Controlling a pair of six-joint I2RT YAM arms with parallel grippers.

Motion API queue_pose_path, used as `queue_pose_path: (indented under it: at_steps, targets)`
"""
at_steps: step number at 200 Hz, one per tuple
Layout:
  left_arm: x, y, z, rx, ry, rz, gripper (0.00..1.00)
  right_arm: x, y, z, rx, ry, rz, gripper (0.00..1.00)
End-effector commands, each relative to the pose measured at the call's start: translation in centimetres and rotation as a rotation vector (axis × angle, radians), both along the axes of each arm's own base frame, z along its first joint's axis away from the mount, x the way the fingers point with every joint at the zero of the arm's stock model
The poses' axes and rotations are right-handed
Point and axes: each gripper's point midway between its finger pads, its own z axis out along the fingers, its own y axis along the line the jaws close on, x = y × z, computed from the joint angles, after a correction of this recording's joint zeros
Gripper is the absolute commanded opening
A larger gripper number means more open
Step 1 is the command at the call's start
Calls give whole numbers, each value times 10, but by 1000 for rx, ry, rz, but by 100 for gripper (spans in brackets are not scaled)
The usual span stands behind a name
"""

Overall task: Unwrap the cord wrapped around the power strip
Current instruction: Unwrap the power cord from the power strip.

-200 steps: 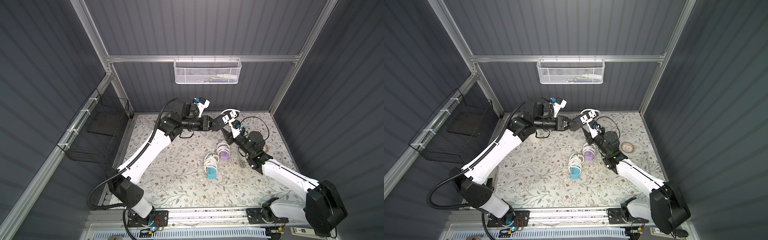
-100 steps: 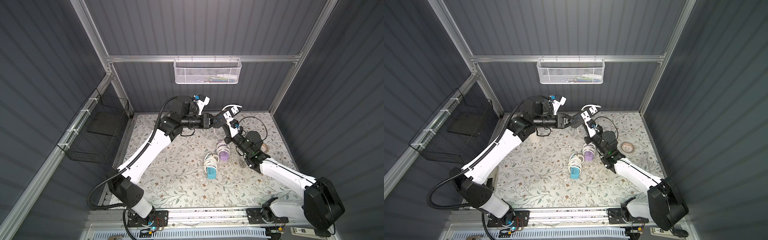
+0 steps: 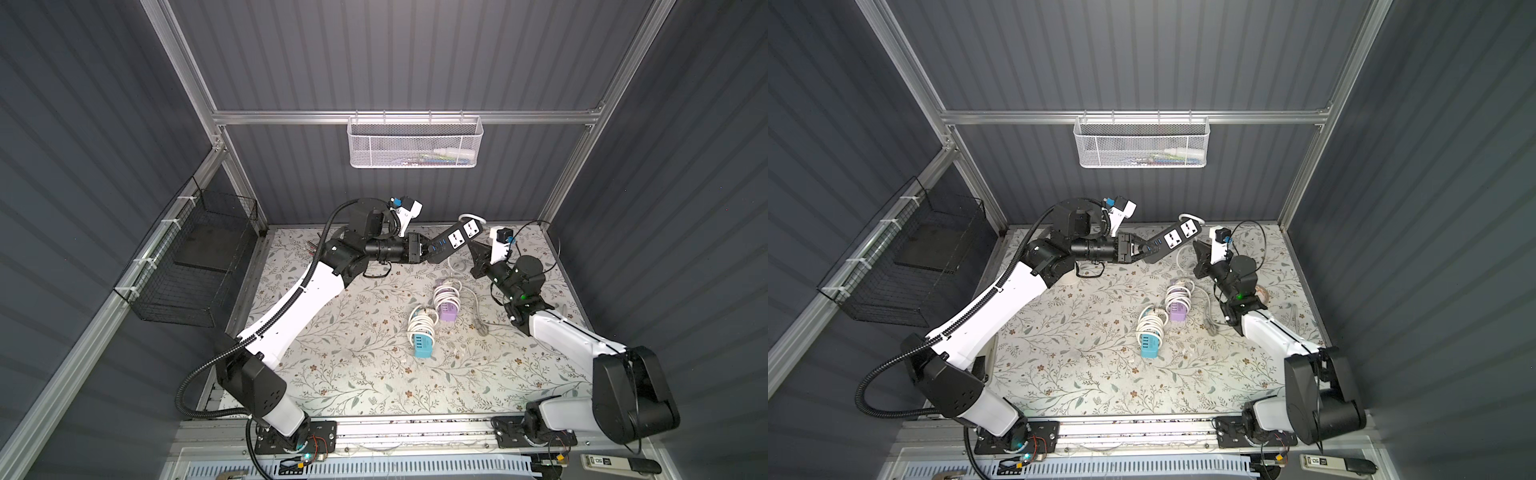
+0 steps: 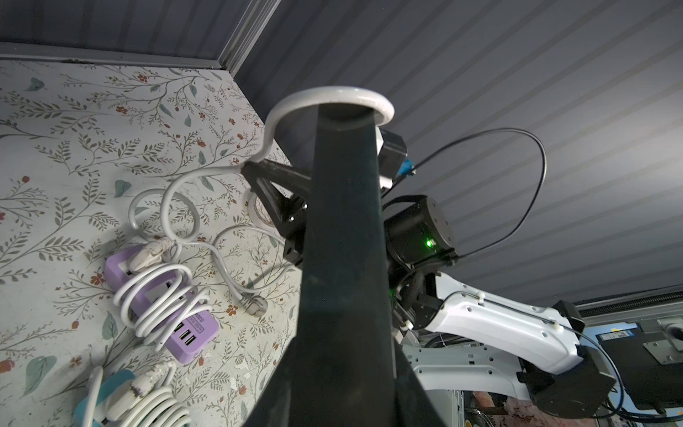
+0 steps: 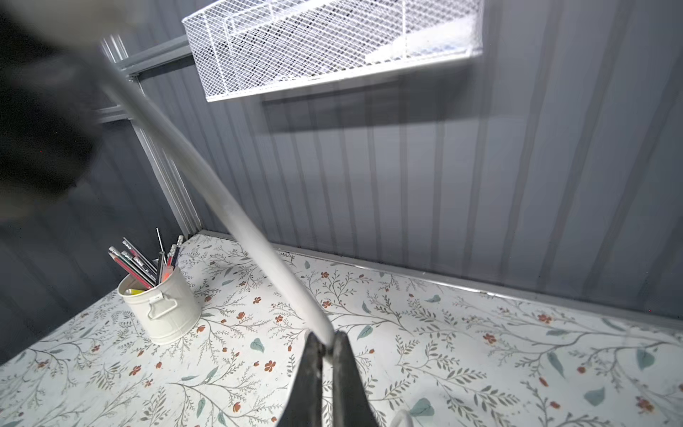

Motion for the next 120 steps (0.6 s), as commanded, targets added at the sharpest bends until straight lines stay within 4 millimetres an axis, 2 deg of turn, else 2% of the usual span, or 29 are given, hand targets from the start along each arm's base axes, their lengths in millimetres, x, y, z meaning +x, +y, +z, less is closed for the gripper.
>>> queue_pose_path:
  at_steps: [1,33,43,62,73,91,97,100,102,106,120]
  targets:
    - [-18,7,38,-89,-92,-35,0,10,-1,32,139,-12,56,0]
    - [-15,8,3,-36,-52,-20,0,11,-8,82,146,-74,67,0]
    - [-10,9,-7,-16,-46,-10,0,6,-13,96,145,-91,67,0]
    - [4,14,-26,6,-30,21,0,-7,-25,111,152,-98,58,0]
    - [15,18,-35,21,-31,40,0,-16,-33,115,157,-96,46,0]
    - [35,25,-50,74,-56,91,0,-31,-49,111,156,-58,1,0]
    - [42,27,-50,68,-64,100,0,-35,-55,107,150,-39,-25,0]
    - [45,27,-51,66,-68,103,0,-34,-58,99,146,-13,-40,0]
    - [46,28,-51,67,-71,106,0,-40,-60,104,145,-25,-48,0]
    - [50,29,-51,74,-82,117,0,-44,-63,101,144,-13,-62,0]
    - [61,30,-44,81,-129,142,0,-54,-77,82,138,61,-130,0]
